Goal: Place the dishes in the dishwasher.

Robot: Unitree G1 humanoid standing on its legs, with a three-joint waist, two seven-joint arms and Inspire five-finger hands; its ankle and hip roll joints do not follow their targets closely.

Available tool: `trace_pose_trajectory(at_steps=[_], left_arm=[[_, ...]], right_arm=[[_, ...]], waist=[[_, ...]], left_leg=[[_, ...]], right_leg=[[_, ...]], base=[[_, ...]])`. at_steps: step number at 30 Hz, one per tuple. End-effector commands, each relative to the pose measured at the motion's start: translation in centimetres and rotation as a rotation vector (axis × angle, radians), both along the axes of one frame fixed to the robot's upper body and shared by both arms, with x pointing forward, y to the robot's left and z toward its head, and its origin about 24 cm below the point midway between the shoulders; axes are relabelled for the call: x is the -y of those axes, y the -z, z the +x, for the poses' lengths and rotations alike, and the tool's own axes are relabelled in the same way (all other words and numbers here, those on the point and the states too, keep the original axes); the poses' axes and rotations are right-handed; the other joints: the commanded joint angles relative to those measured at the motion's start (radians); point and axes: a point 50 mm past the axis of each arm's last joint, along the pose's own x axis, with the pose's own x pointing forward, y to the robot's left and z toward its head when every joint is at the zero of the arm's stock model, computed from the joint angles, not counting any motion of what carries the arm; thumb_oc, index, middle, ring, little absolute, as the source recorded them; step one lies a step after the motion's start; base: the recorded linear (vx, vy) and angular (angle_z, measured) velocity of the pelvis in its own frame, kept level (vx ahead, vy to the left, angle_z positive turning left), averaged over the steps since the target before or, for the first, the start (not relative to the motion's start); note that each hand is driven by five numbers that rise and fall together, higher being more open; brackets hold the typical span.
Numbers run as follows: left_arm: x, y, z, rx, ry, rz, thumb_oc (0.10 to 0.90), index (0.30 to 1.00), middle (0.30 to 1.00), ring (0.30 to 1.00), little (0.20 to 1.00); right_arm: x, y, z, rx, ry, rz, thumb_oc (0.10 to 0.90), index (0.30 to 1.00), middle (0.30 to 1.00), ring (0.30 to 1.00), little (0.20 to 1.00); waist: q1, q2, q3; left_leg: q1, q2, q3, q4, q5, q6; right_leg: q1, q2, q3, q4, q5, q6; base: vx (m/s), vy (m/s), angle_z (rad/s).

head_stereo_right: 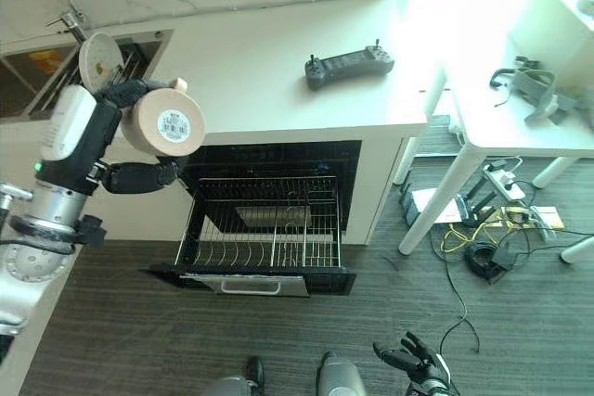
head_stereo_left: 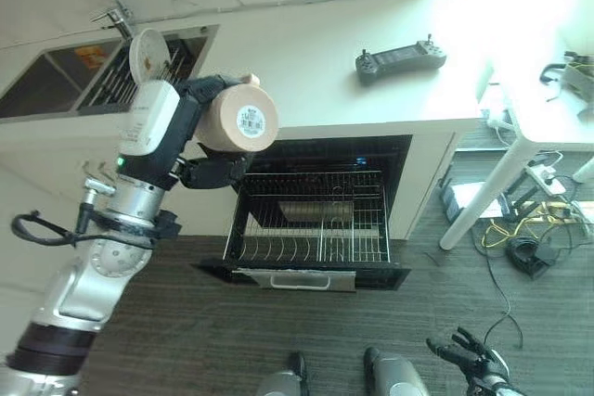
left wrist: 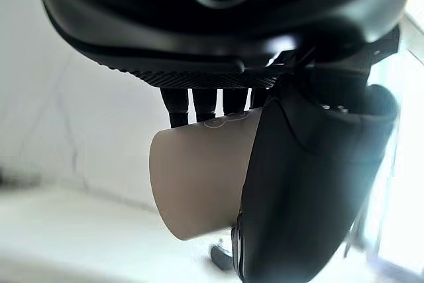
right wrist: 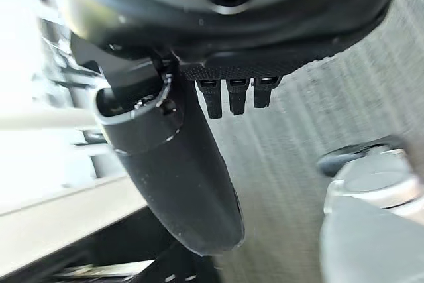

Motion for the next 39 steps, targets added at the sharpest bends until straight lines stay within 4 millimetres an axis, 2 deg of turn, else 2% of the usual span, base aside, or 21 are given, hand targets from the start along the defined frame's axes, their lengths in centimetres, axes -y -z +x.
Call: trace_pose_trajectory(at_steps=[1, 6, 8, 10, 11, 15, 17, 20, 23, 25, 27, 33, 39], left_arm=[[0.0, -1.8, -0.3, 0.120, 0.050, -0.266, 0.400, 0.300, 0.300, 0.300, 0.300], [1.0, 1.8, 0.4, 0.022, 0.064, -0.501, 0.400, 0.300, 0.300, 0.300, 0.300], [1.5, 3.9, 0.1, 0.011, 0.044, -0.657, 0.400, 0.300, 0.300, 0.300, 0.300], [1.9, 4.9, -0.1, 0.003, 0.038, -0.720, 0.400, 0.300, 0.300, 0.300, 0.300], [2.7, 6.0, 0.2, -0.003, -0.001, -0.812, 0.400, 0.300, 0.300, 0.300, 0.300], [3.4, 6.5, 0.9, -0.009, -0.036, -0.858, 0.400, 0.300, 0.300, 0.300, 0.300], [4.0, 6.7, 1.4, -0.002, -0.059, -0.857, 0.400, 0.300, 0.300, 0.300, 0.300], [4.8, 6.7, 1.6, 0.004, -0.073, -0.817, 0.400, 0.300, 0.300, 0.300, 0.300], [5.9, 6.6, 1.9, 0.002, -0.058, -0.766, 0.400, 0.300, 0.300, 0.300, 0.300], [6.4, 6.6, 1.8, 0.010, -0.042, -0.738, 0.400, 0.300, 0.300, 0.300, 0.300], [7.5, 6.0, 1.7, 0.040, 0.004, -0.658, 0.400, 0.300, 0.300, 0.300, 0.300], [9.3, 6.0, 1.8, 0.029, 0.060, -0.574, 0.400, 0.300, 0.300, 0.300, 0.300], [9.9, 5.9, 2.0, 0.032, 0.080, -0.542, 0.400, 0.300, 0.300, 0.300, 0.300]], right_arm=[[2.2, -4.6, 3.0, 0.329, 0.117, -0.164, 0.800, 0.900, 0.900, 0.900, 0.900], [2.4, -11.6, 5.5, 0.693, 0.162, -0.318, 0.800, 0.900, 0.900, 0.900, 0.900], [1.9, -15.6, 5.8, 0.907, 0.182, -0.352, 0.800, 0.900, 0.900, 0.900, 0.900], [1.4, -17.4, 5.9, 1.018, 0.174, -0.362, 0.800, 0.900, 0.900, 0.900, 0.900], [0.3, -20.6, 6.3, 1.198, 0.100, -0.340, 0.800, 0.900, 0.900, 0.900, 0.900], [-1.5, -23.5, 7.3, 1.360, -0.069, -0.218, 0.800, 0.900, 0.900, 0.900, 0.900], [-3.6, -25.4, 8.1, 1.447, -0.269, -0.173, 0.800, 0.900, 0.900, 0.900, 0.900], [-6.1, -26.4, 9.3, 1.453, -0.458, -0.088, 0.800, 0.900, 0.900, 0.900, 0.900], [-9.5, -26.2, 10.7, 1.400, -0.631, 0.026, 0.800, 0.900, 0.900, 0.900, 0.900], [-10.7, -26.2, 11.0, 1.393, -0.687, 0.037, 0.800, 0.900, 0.900, 0.900, 0.900], [-13.1, -26.3, 11.8, 1.373, -0.753, 0.062, 0.800, 0.900, 0.900, 0.900, 0.900], [-15.8, -27.6, 13.9, 1.378, -0.744, 0.064, 0.800, 0.900, 0.900, 0.900, 0.900], [-17.1, -27.6, 14.6, 1.338, -0.792, 0.056, 0.800, 0.900, 0.900, 0.900, 0.900]], waist=[[-0.018, -0.003, -0.048], [-0.058, -0.032, -0.052], [-0.083, -0.046, -0.056], [-0.092, -0.049, -0.059], [-0.107, -0.056, -0.065], [-0.118, -0.059, -0.073], [-0.118, -0.061, -0.077], [-0.107, -0.061, -0.083], [-0.078, -0.062, -0.094], [-0.063, -0.063, -0.097], [-0.027, -0.064, -0.104], [0.028, -0.069, -0.115], [0.043, -0.070, -0.118]], left_leg=[[-0.064, 0.021, -0.043, 0.147, -0.142, 0.033], [-0.039, 0.023, -0.016, 0.147, -0.165, 0.052], [-0.026, 0.022, -0.003, 0.147, -0.176, 0.061], [-0.020, 0.021, 0.002, 0.147, -0.179, 0.064], [-0.011, 0.022, 0.017, 0.147, -0.184, 0.068], [-0.004, 0.024, 0.035, 0.147, -0.187, 0.070], [-0.002, 0.023, 0.041, 0.147, -0.188, 0.071], [-0.001, 0.022, 0.042, 0.147, -0.189, 0.070], [-0.002, 0.021, 0.037, 0.147, -0.186, 0.067], [-0.002, 0.022, 0.036, 0.147, -0.185, 0.065], [-0.006, 0.023, 0.028, 0.147, -0.185, 0.061], [-0.006, 0.008, -0.004, 0.147, -0.189, 0.062], [-0.005, -0.003, -0.020, 0.147, -0.192, 0.067]], right_leg=[[0.124, -0.011, -0.084, -0.120, -0.034, 0.060], [0.119, -0.003, -0.061, -0.120, -0.026, 0.067], [0.116, 0.005, -0.041, -0.120, -0.023, 0.065], [0.115, 0.009, -0.029, -0.120, -0.020, 0.064], [0.113, 0.014, -0.016, -0.120, -0.016, 0.063], [0.110, 0.016, -0.004, -0.120, -0.014, 0.060], [0.107, 0.018, 0.003, -0.120, -0.012, 0.060], [0.107, 0.017, 0.002, -0.120, -0.010, 0.060], [0.110, 0.010, -0.010, -0.120, -0.010, 0.059], [0.112, 0.005, -0.018, -0.120, -0.010, 0.060], [0.118, -0.007, -0.042, -0.120, -0.014, 0.062], [0.138, -0.016, -0.072, -0.120, -0.024, 0.059], [0.146, -0.017, -0.076, -0.120, -0.027, 0.057]], base=[[0.03, -0.025, -0.17], [0.00, -0.039, -0.11], [-0.02, -0.012, -0.22], [-0.02, 0.017, -0.33], [-0.03, 0.026, -0.21], [-0.04, 0.020, -0.25], [-0.05, 0.019, -0.24], [-0.03, 0.007, -0.22], [-0.01, -0.002, -0.03], [0.00, -0.026, 0.13], [0.01, -0.039, 0.28], [0.04, -0.017, 0.26], [0.01, 0.002, 0.02]])
